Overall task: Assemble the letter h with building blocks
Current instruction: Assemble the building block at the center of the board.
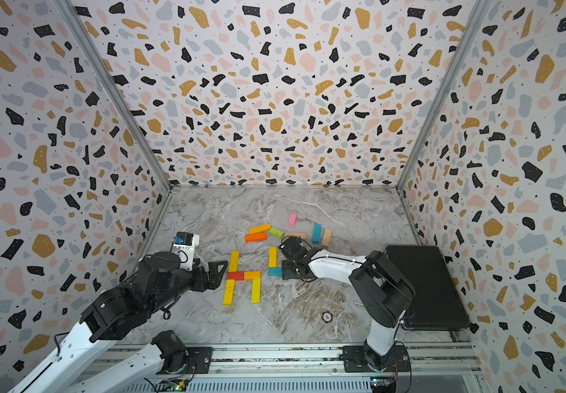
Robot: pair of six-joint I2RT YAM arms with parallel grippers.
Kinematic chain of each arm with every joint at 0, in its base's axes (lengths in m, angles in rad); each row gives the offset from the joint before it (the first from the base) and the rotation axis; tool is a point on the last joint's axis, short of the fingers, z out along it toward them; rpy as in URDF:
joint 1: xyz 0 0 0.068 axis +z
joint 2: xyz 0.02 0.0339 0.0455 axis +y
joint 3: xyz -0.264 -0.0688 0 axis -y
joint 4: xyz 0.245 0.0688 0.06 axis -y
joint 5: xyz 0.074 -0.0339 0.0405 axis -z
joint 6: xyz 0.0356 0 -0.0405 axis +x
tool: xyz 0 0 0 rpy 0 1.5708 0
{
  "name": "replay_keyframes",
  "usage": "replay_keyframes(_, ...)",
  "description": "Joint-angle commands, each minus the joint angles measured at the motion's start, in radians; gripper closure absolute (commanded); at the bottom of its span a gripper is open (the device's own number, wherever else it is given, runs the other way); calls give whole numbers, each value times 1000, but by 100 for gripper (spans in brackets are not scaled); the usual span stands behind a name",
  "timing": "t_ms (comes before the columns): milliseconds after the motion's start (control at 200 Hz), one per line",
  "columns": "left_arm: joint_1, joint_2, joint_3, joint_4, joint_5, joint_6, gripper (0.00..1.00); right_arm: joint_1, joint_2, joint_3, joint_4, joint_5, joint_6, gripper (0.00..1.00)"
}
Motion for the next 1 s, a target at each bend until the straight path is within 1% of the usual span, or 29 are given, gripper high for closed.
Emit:
replay_keyframes(0, 3, 3, -1, 39, -6, -3, 1, 4, -6, 1, -15, 19, 7, 26)
replay_keyframes(245, 3, 10, 0, 43, 6, -8, 1, 4, -81, 19, -29, 64, -2, 23)
replay_keyframes(340, 4, 8, 3, 43, 14, -9, 1, 2, -120, 14, -31, 55, -7, 19)
replay_keyframes(436, 5, 4, 4, 43, 15, -8, 1, -12, -129, -8, -7, -25, 27, 17)
replay_keyframes(531, 4, 2, 0, 47, 18, -8, 1, -30, -123, -53, 69, -127, 81, 17)
replay_keyframes(591, 5, 3, -2, 50, 20, -10, 1, -34, -113, -66, 92, -154, 98, 17)
replay_keyframes(816, 5, -4, 6, 37, 19, -8, 1, -39, -139, -89, 78, -88, 113, 17)
replay_keyframes(916, 5, -6, 6, 37, 21, -8, 1, -45, -141, -96, 69, -74, 124, 17)
replay_keyframes(996, 6, -4, 6, 39, 24, -8, 1, -49, -132, -98, 82, -91, 122, 17)
